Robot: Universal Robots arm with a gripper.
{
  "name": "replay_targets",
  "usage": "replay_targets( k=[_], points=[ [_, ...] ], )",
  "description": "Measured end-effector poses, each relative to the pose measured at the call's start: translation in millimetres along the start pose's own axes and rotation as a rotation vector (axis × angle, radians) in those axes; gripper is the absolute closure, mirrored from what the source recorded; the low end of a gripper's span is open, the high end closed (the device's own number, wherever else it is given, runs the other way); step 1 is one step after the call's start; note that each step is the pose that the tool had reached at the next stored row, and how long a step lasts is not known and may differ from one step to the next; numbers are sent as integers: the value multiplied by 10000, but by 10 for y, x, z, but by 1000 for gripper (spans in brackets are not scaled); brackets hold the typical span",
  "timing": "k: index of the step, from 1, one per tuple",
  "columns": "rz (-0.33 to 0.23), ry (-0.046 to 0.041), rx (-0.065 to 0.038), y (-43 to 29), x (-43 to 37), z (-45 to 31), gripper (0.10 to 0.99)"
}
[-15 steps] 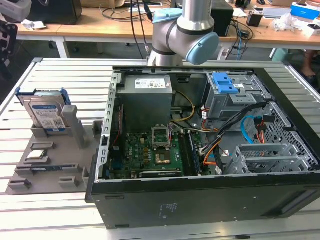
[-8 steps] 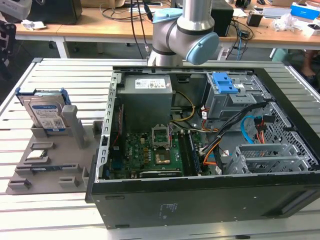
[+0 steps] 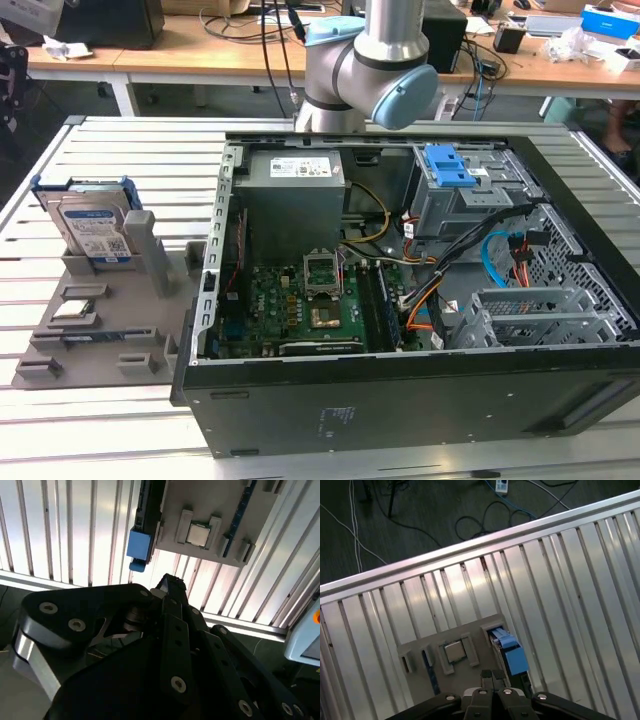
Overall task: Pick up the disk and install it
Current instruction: 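Pick up the disk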
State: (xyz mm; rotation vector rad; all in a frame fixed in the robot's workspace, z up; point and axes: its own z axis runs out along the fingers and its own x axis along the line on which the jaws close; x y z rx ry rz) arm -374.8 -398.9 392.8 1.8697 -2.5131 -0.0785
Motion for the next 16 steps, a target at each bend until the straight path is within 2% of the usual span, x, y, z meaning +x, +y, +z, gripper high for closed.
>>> replay_targets(
  k=[8,16],
  points=[
    [-1080,48,-25,0,0,0,980],
    [-1710,77,-39,0,0,0,980]
  ],
)
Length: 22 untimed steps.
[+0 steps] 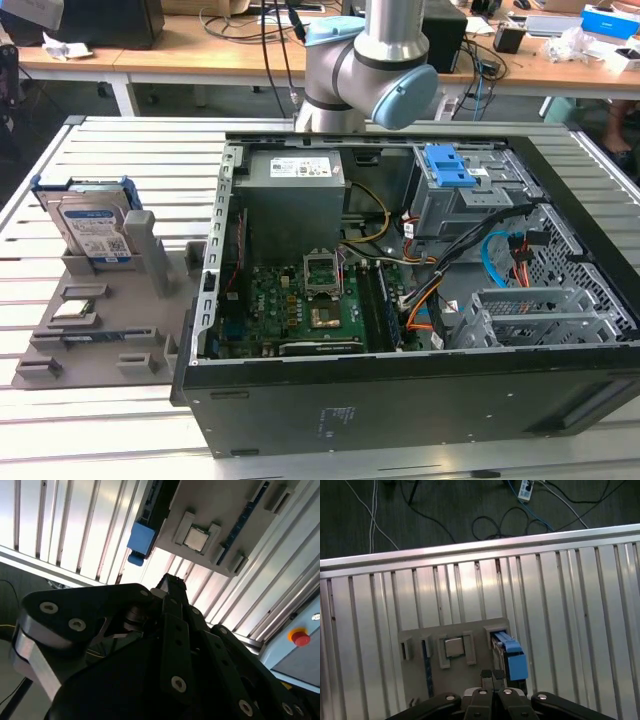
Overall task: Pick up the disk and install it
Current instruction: 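Pick up the disk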
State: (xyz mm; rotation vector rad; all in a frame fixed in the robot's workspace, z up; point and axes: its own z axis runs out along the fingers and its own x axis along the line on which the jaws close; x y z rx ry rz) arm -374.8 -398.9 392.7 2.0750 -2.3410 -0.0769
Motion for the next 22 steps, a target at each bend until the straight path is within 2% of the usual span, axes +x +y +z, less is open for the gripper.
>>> replay_targets(
  k=[10,11,13,17,18,19,22],
  points=[
    [-54,2,-1,0,0,0,973],
    [-60,3,-1,0,0,0,918],
    [-67,3,-2,0,0,0,918],
    [-84,4,-2,0,0,0,671],
    [-88,4,-2,0,0,0,671],
    [-93,5,-2,0,0,0,604],
    [-110,5,-3,0,0,0,604]
  ],
)
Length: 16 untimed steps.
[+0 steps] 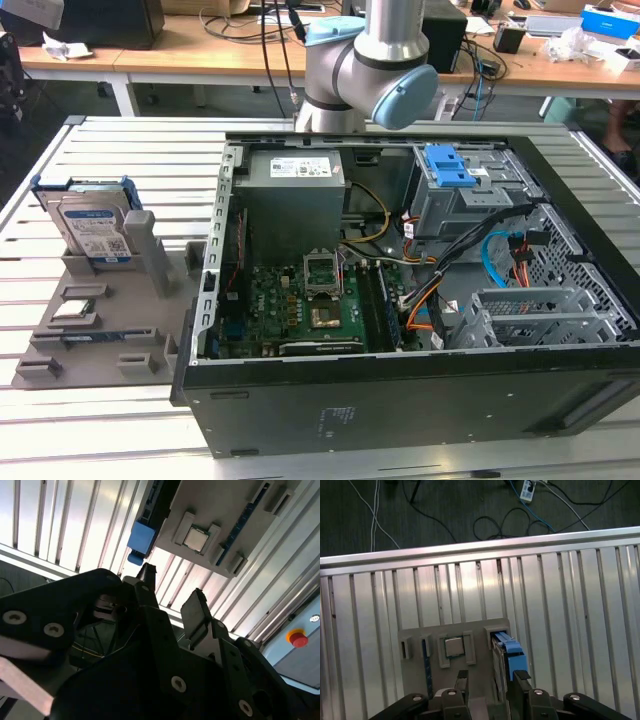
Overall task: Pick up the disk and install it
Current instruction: 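Pick up the disk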
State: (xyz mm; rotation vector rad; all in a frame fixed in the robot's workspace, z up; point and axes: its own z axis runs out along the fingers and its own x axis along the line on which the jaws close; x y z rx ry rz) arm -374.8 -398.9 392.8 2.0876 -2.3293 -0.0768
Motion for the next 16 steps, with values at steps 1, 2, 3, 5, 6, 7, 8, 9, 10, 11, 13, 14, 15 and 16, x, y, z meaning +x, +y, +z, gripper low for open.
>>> replay_targets(
  k=[1,2,3,5,6,7,8,9,10,11,13,14,15,16],
  points=[
    [-3,0,0,0,0,0,604],
    [-3,-1,1,0,-1,1,604],
    [-3,1,0,3,-34,1,604],
    [-3,0,0,8,-76,2,604],
    [-2,0,0,12,-116,3,604],
    [-2,0,0,16,-144,4,604],
    [-3,0,0,17,-162,4,604],
    [-3,1,0,19,-178,5,604],
    [-3,0,0,21,-199,6,604],
    [-3,1,-1,22,-213,6,604],
    [-3,0,0,25,-250,8,604],
    [-3,0,0,27,-267,8,604],
    [-3,0,1,30,-301,10,604],
    [-2,0,0,34,-338,10,604]
  ],
)
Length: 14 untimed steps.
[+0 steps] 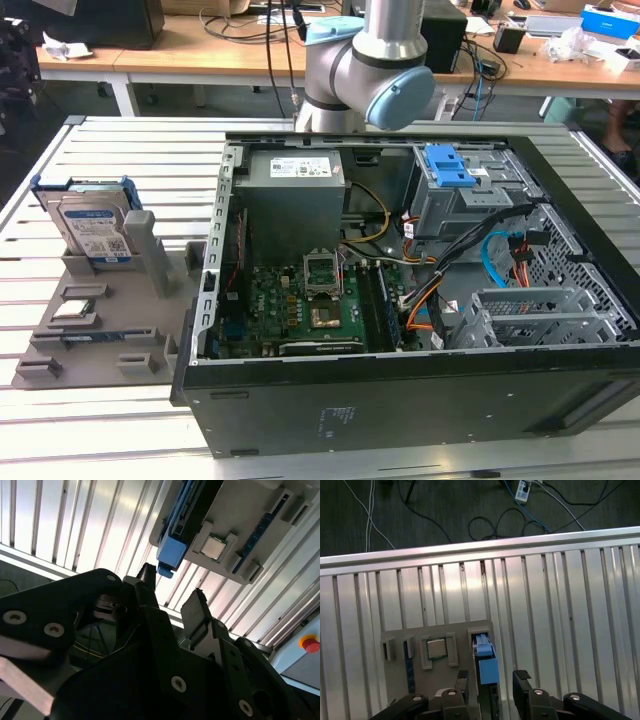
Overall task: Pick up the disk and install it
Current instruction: 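Pick up the disk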
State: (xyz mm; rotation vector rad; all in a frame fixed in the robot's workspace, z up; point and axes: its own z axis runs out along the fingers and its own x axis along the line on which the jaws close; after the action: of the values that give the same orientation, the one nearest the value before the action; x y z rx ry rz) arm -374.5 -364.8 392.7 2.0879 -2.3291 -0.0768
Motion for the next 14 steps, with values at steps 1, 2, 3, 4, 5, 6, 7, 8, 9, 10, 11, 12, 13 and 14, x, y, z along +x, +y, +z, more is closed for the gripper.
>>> replay_targets(
  k=[1,2,3,4,5,6,7,8,9,10,11,12,13,14],
  points=[
    [0,0,0,2,-18,1,604],
    [0,0,0,3,-32,1,604],
    [0,0,-1,4,-42,3,604],
    [-1,-1,1,3,-46,9,604],
    [-2,1,0,0,-47,29,604],
    [0,0,0,-1,-48,50,604],
    [1,0,0,-2,-48,67,604],
    [1,0,-1,-3,-48,76,604],
    [0,0,-1,-5,-47,84,604],
    [0,0,-1,-6,-47,96,604],
    [0,1,-1,-7,-47,104,604],
    [0,0,-1,-8,-47,115,604],
    [0,1,-1,-9,-46,125,604],
    [0,0,0,-9,-46,135,604]
  ],
)
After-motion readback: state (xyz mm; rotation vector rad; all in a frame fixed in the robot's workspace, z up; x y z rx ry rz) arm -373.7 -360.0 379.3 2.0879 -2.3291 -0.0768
